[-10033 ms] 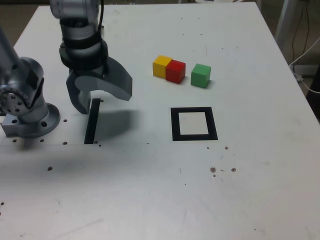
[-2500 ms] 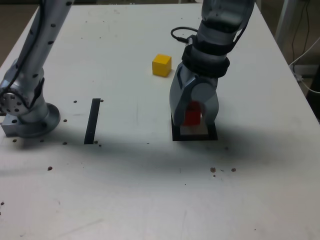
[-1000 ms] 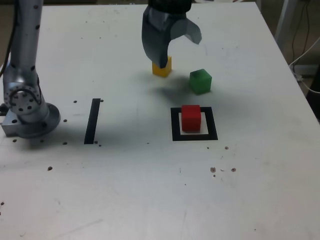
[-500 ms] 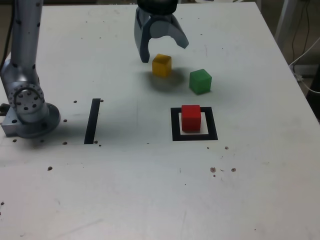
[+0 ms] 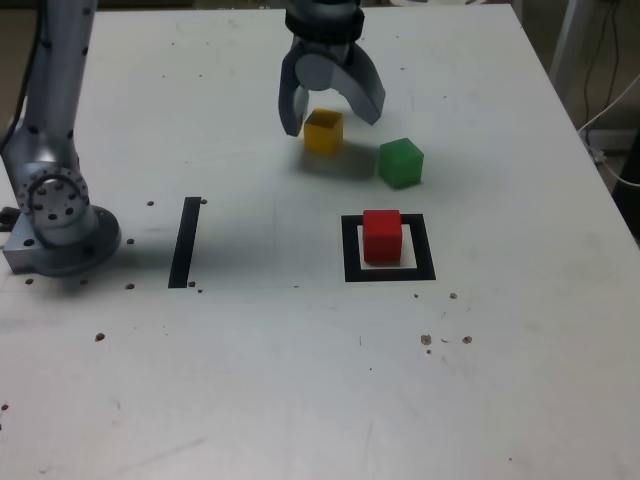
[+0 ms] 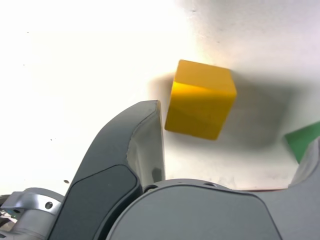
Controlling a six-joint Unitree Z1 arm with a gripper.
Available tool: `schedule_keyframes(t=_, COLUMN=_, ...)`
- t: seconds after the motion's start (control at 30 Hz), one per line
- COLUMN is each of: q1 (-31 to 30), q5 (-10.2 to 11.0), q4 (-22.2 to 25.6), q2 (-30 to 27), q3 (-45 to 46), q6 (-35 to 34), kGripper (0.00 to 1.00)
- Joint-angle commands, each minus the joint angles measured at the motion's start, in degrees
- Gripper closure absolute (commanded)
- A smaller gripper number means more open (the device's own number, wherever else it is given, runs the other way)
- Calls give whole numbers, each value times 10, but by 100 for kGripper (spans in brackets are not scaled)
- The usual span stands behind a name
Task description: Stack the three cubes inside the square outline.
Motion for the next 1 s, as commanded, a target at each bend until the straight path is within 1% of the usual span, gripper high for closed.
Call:
schedule_keyframes(t=0.0, q1=2, q5=3, q4=2, q2=7, q3=0, q6=1, kGripper=4)
schedule_keyframes(t=0.13, q1=4, q5=6, q4=4, q2=15, q3=0, q6=2, kGripper=8)
schedule_keyframes(t=0.23, q1=5, q5=7, q4=4, q2=22, q3=-2, q6=2, kGripper=14)
schedule_keyframes(t=0.27, q1=5, q5=6, q4=4, q2=24, q3=-2, q6=2, kGripper=18)
schedule_keyframes(t=0.53, q1=4, q5=1, q4=-4, q2=36, q3=0, q6=-13, kGripper=57)
schedule_keyframes(t=0.63, q1=4, q5=-1, q4=-7, q2=37, q3=0, q6=-14, kGripper=67)
schedule_keyframes(t=0.7, q1=3, q5=-3, q4=-8, q2=37, q3=0, q6=-14, kGripper=69)
schedule_keyframes(t=0.97, q1=0, q5=-10, q4=-8, q2=39, q3=0, q6=-16, kGripper=70)
